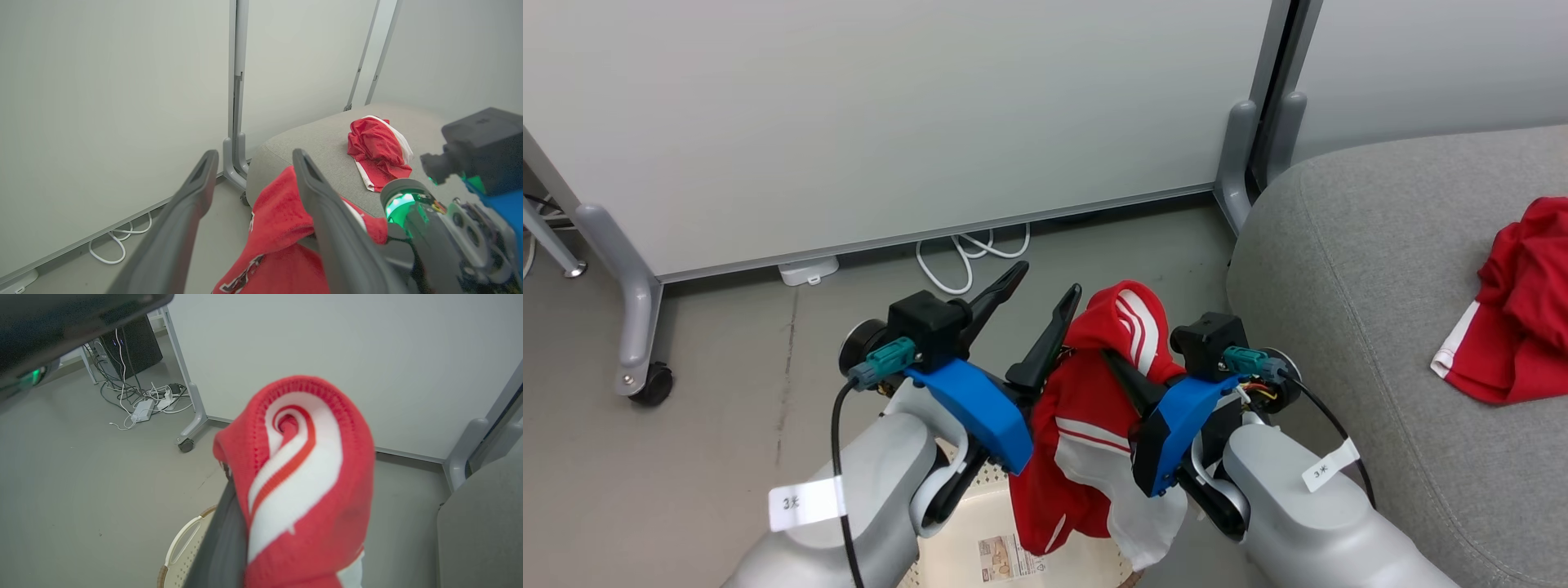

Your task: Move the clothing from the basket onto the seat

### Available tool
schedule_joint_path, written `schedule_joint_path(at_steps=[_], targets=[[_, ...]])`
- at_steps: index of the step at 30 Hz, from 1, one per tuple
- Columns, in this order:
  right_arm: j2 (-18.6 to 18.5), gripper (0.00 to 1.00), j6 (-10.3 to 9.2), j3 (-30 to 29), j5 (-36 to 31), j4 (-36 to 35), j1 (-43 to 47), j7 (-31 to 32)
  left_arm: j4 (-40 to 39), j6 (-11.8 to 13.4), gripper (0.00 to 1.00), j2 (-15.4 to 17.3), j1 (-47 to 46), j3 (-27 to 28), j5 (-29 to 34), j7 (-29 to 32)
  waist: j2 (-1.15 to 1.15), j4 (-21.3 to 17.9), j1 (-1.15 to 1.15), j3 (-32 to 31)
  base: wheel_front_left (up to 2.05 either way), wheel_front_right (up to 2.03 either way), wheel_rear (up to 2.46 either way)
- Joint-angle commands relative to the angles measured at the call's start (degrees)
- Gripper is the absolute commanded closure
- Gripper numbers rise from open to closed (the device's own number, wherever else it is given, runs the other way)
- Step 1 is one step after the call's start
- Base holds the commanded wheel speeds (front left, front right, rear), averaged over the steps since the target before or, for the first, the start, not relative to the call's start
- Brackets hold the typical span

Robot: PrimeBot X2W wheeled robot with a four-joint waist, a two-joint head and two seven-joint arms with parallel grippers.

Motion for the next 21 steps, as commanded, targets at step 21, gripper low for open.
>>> schedule_joint_path(at_steps=[21], targets=[[0.08,1.0,0.01,-5.29,-3.84,-2.11,1.39,-0.31,-14.87,-0.14,0.0,0.3,26.02,24.07,18.8,-0.26,0.0,0.39,0.0,1.08,0.0,0.0,0.0]])
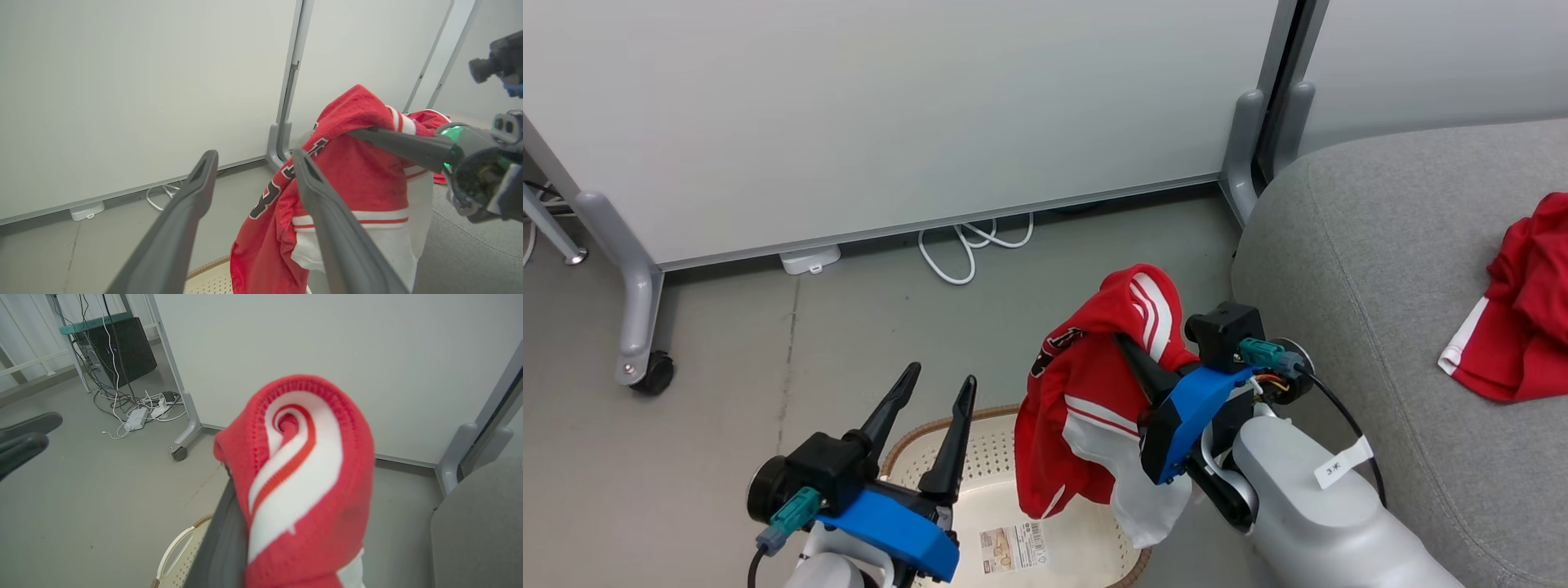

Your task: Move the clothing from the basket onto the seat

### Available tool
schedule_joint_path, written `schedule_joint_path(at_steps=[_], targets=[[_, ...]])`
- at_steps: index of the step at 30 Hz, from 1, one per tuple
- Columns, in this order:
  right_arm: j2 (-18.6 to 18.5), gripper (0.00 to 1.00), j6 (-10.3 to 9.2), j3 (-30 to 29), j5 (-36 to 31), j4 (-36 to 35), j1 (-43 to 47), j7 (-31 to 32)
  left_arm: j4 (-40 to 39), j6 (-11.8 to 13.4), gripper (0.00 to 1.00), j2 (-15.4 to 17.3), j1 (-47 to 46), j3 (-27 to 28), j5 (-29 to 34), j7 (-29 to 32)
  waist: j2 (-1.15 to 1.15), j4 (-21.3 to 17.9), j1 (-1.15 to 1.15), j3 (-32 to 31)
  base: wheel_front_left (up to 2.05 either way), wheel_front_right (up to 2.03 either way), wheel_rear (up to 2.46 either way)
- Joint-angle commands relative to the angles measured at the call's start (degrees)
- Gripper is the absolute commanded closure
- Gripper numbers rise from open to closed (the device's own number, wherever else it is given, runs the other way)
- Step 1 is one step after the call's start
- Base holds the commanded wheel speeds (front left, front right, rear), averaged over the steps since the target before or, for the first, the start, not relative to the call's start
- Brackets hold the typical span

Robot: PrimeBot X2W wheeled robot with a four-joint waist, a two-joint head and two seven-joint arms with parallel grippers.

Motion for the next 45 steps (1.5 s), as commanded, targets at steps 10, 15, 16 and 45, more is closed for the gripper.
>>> schedule_joint_path(at_steps=[10,15,16,45], targets=[[0.07,1.0,0.01,-0.95,-1.38,-0.5,0.81,-0.31,-0.3,-0.14,0.0,-1.62,2.74,4.23,1.92,-0.26,0.0,-0.27,0.0,0.3,0.0,0.0,0.0],[0.07,1.0,0.01,-1.17,-1.86,-0.74,0.78,-0.3,-0.23,-0.15,0.0,-1.43,2.48,4.53,2.28,-0.26,0.0,-0.51,0.0,0.52,0.0,0.0,0.0],[0.07,1.0,0.01,-1.16,-1.93,-0.85,0.82,-0.31,-0.25,-0.14,0.0,-1.41,2.48,4.64,2.32,-0.26,0.0,-0.6,0.0,0.55,0.0,0.0,0.0],[-0.24,1.0,0.01,-4.51,-3.6,-4.62,1.86,-0.3,-0.94,-0.15,0.0,0.85,1.35,5.86,1.63,-0.26,0.0,-25.88,0.0,2.33,0.0,0.0,0.0]])
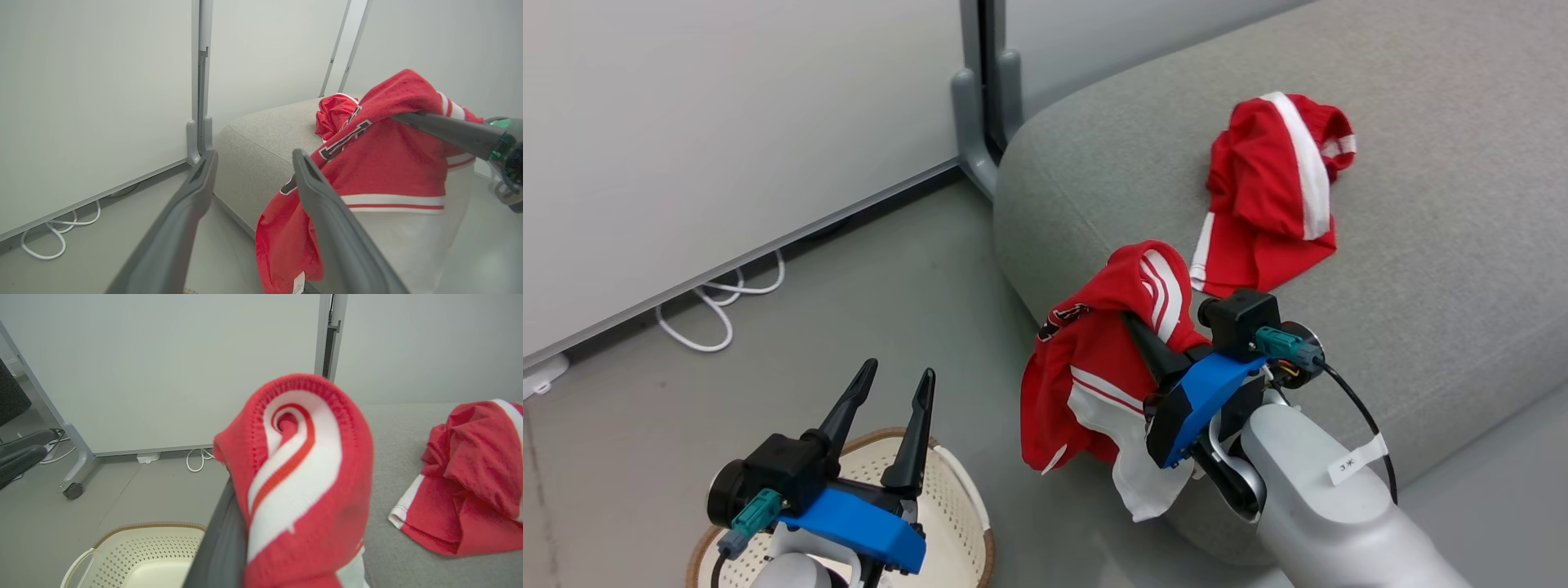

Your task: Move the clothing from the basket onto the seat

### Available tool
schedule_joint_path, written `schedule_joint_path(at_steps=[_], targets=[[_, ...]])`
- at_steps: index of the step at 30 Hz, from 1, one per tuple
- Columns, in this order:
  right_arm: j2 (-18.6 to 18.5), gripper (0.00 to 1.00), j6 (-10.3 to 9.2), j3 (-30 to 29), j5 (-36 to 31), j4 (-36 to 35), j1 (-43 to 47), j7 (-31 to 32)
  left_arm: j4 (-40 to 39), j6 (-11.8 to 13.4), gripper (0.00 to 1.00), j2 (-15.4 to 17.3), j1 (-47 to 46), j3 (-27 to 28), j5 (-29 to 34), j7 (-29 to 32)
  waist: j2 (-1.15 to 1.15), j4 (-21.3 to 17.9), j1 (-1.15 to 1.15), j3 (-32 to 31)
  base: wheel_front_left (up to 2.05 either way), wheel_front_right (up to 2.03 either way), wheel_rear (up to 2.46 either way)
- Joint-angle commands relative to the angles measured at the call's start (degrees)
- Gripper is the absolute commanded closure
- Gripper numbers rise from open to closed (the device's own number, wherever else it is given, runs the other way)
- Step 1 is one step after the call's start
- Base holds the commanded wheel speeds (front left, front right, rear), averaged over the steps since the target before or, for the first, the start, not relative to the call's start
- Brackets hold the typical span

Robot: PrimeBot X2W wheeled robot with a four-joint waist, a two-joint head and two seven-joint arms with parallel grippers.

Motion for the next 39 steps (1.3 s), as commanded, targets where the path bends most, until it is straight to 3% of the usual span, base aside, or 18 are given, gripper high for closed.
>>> schedule_joint_path(at_steps=[1,5,20,32,39], targets=[[0.13,1.0,0.01,0.04,-0.07,-0.36,0.73,-0.29,-0.02,-0.15,0.0,0.38,-0.55,0.21,-0.08,-0.25,0.0,-2.68,0.0,0.61,0.0,0.0,0.0],[0.22,1.0,0.01,-1.22,-0.04,-0.87,1.0,-0.29,0.12,-0.15,0.0,0.53,-1.72,-0.85,-0.07,-0.25,0.0,-5.13,0.0,1.21,0.0,0.0,0.0],[-0.44,1.0,0.01,-10.91,-4.6,-5.03,5.59,-0.27,3.56,-0.14,0.0,2.13,-8.99,-9.18,-2.98,-0.25,0.0,-6.56,0.0,4.36,0.0,0.0,0.0],[0.3,1.0,0.01,-12.12,-5.82,-6.39,6.89,-0.27,3.44,-0.14,0.0,2.69,-9.25,-9.42,-3.4,-0.25,0.0,-6.47,0.0,4.84,0.02,0.02,0.02],[0.25,1.0,0.01,-14.31,-3.27,-7.4,2.24,-0.28,2.22,-0.15,0.0,3.71,-9.28,-8.24,-2.24,-0.25,0.0,-6.6,0.0,6.76,0.0,0.0,0.0]])
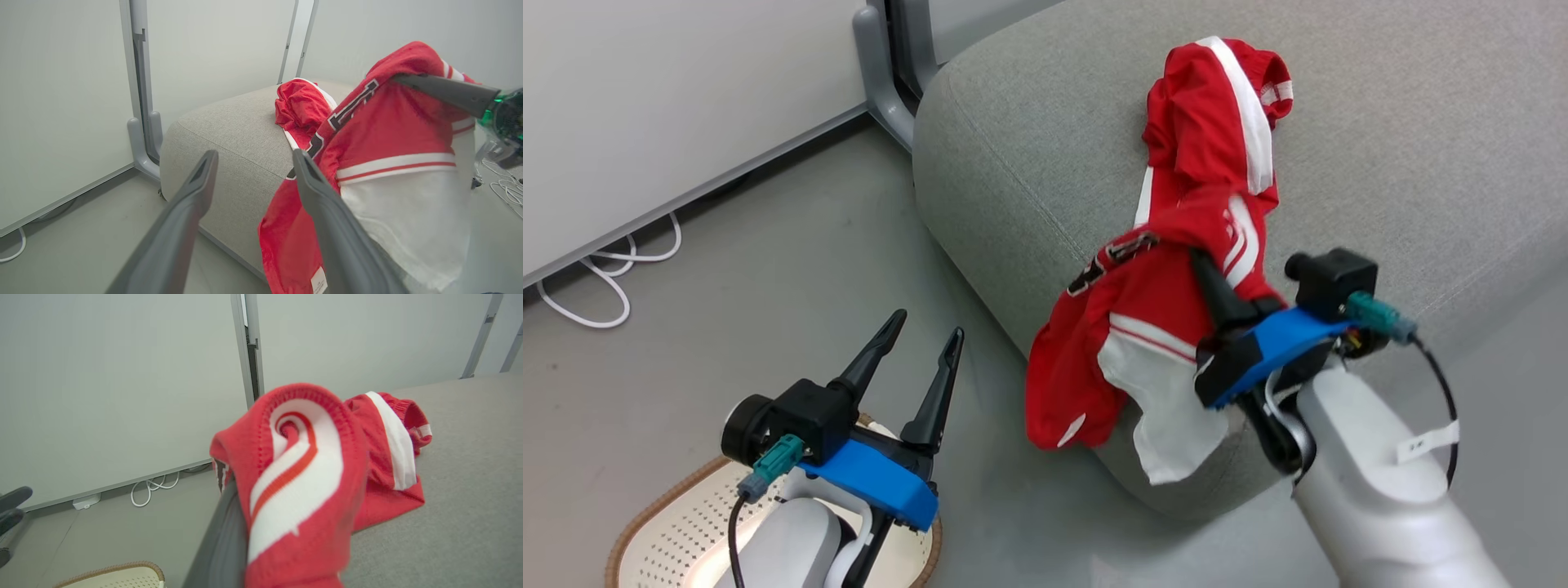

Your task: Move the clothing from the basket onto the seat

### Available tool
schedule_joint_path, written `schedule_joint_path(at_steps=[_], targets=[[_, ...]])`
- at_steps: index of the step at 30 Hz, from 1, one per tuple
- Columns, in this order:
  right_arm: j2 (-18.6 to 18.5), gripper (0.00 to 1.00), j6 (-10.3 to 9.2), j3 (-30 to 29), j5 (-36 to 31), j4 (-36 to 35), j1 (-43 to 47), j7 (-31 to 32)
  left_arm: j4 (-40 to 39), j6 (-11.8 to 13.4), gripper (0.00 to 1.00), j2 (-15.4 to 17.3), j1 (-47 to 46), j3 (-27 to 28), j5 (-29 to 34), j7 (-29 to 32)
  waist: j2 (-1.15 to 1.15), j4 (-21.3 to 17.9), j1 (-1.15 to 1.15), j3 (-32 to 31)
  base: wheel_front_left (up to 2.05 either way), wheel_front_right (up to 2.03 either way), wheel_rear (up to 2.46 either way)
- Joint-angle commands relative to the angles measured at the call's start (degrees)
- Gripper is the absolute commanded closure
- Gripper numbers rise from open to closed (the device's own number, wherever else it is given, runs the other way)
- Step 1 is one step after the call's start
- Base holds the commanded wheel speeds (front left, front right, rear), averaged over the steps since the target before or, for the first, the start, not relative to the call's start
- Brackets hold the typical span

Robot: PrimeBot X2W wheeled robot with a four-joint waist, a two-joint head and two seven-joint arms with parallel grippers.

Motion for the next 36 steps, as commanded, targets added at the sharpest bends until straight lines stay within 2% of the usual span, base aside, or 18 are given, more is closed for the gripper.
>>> schedule_joint_path(at_steps=[1,10,18,20,22,26,30,36], targets=[[-0.23,1.0,0.01,-0.76,0.48,-0.42,-1.83,-0.23,-0.29,-0.13,0.0,0.55,-0.8,0.33,0.38,-0.25,0.0,-0.12,0.0,0.9,0.0,0.0,0.0],[-5.06,1.0,0.01,-8.3,-0.6,-0.78,-18.13,2.17,-4.09,-0.13,0.0,3.13,-2.31,3.02,3.36,-0.25,0.0,-0.46,0.0,8.58,0.0,0.0,0.0],[-14.87,1.0,0.01,-19.44,0.56,0.12,-28.69,1.08,-9.23,-0.13,0.0,5.58,-6.58,1.48,6.22,-0.25,0.0,4.37,0.0,19.03,0.0,0.0,0.0],[-16.71,1.0,0.01,-23.06,0.81,0.74,-29.78,0.67,-10.54,-0.13,0.0,6.21,-7.97,1.07,6.64,-0.25,0.0,5.8,0.0,21.47,0.0,0.0,0.0],[-16.85,1.0,0.01,-26.27,3.39,1.57,-30.25,0.49,-11.73,-0.13,0.0,6.59,-9.16,0.77,7.1,-0.25,0.0,7.35,0.0,23.56,0.0,0.0,0.0],[-19.67,1.0,0.01,-29.56,3.75,5.04,-27.89,0.14,-13.85,-0.13,0.0,6.99,-11.07,0.06,7.71,-0.26,0.0,9.87,0.0,26.91,0.0,0.0,0.0],[-19.19,1.0,0.01,-33.06,5.06,8.51,-27.02,-0.08,-15.09,-0.13,0.0,7.46,-12.56,-0.9,8.22,-0.25,0.0,11.41,0.0,29.44,0.0,0.0,0.0],[-19.41,1.0,0.01,-35.4,3.14,12.11,-26.13,-0.2,-17.02,-0.13,0.0,7.63,-12.82,-0.41,8.75,-0.25,0.0,12.69,0.0,31.77,0.0,0.0,0.0]])
